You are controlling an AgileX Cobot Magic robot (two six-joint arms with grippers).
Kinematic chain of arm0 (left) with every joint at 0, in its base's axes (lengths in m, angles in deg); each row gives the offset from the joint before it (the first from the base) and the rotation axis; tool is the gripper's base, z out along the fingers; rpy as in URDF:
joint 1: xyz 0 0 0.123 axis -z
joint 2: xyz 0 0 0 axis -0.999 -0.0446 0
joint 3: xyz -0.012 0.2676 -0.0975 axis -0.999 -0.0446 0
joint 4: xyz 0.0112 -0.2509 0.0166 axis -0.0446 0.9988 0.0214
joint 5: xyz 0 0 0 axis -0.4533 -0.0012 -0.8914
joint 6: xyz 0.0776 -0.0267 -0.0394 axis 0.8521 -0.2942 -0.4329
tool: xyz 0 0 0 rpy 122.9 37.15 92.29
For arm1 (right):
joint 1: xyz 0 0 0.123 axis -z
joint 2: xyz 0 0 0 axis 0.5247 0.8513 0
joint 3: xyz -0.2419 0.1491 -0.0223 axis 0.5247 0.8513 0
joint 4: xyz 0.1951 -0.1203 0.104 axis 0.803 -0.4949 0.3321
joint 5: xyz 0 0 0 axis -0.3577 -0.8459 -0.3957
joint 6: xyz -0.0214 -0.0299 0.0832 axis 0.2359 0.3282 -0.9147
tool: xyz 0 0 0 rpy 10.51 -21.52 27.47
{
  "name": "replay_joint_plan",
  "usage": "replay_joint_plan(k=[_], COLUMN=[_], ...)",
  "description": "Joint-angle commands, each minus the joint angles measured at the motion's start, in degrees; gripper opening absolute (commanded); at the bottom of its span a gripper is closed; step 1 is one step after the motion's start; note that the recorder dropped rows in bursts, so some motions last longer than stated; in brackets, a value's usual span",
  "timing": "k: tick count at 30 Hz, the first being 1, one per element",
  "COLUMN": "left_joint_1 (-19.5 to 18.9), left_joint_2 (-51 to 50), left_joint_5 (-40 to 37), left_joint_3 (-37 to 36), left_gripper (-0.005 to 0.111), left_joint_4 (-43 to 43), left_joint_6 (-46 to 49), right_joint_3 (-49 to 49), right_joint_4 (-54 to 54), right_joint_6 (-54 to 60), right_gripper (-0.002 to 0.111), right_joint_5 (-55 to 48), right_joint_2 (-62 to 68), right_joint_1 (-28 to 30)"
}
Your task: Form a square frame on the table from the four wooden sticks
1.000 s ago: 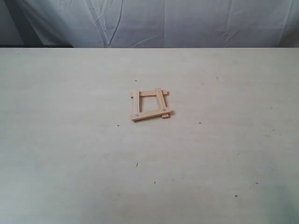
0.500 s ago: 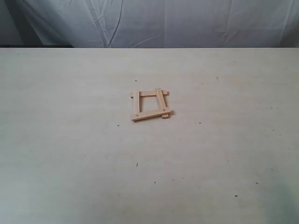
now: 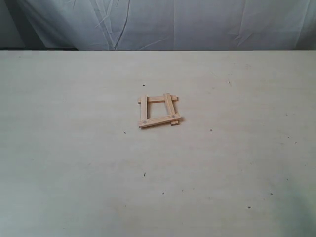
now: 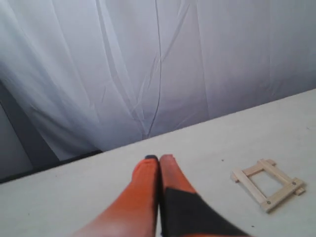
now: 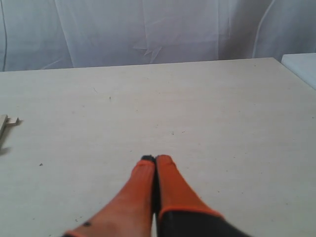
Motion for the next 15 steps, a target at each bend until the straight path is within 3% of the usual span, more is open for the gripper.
replay_joint_plan(k=[1,8,15], left_joint_1=[2.2,2.6,2.6], left_joint_2=[6.0,13.2,16.7], left_joint_5=[-0.6,0.1,6.3], left_joint_3=[-0.5,-8.5,-19.7], left_gripper=[0.000,0.000,0.000], left_joint_4=[-2.0,-4.0,-4.9], left_joint_6=[0.7,0.6,0.6], right_joint_3=[0.2,0.2,0.2], right_joint_4=[0.0,0.0,0.0], right_joint_6=[0.4,0.4,0.4], right_gripper=[0.000,0.000,0.000], right_joint_5=[0.7,0.7,0.7], right_joint_2=[-0.4,-0.4,-0.4], right_joint_1=[0.3,0.3,0.3])
